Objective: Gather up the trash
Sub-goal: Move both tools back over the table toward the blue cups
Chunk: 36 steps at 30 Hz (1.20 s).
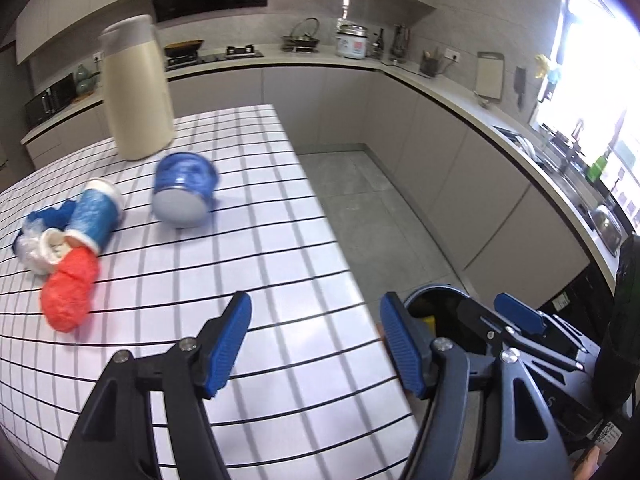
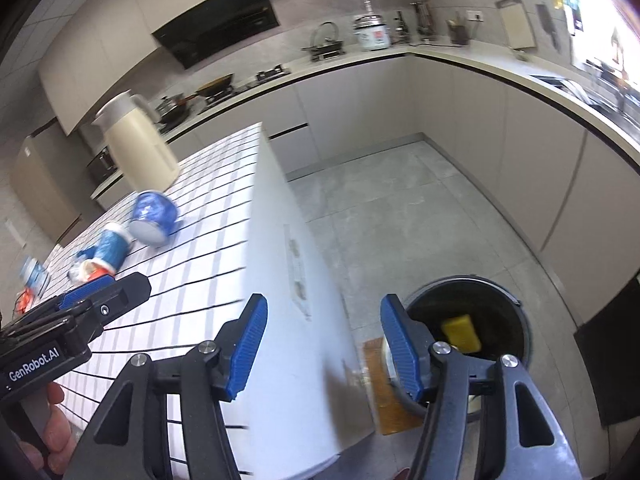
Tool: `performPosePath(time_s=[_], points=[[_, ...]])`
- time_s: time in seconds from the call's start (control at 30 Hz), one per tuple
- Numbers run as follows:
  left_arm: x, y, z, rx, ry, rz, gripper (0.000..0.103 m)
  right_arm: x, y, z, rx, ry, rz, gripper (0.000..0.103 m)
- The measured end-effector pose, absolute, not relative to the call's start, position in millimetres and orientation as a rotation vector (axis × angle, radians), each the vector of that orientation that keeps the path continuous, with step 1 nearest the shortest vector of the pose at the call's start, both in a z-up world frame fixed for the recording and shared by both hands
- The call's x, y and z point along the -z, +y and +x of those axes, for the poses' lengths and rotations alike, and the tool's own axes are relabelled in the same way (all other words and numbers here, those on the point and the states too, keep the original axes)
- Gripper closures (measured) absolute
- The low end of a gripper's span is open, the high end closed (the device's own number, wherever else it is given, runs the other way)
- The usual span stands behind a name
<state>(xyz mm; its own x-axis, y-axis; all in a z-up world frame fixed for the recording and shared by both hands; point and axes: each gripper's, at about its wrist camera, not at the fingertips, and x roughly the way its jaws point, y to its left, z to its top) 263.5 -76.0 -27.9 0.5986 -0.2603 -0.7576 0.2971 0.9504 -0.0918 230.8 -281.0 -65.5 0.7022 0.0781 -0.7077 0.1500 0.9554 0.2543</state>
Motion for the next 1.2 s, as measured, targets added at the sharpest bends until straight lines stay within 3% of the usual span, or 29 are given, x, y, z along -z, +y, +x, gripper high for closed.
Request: performPosePath(time_s=[0.7, 1.2], points=[[37.3, 115.7, 288.9, 0.073, 0.880, -0.045, 0.035, 63.8, -114.0, 286.8, -0.149, 0.810, 0.224, 0.034], [47.7, 162.8, 312.5, 0.104, 0.916, -0.049, 0.035, 68.0, -60.0, 304.6, -0.145, 0.821, 0.228, 0.034]])
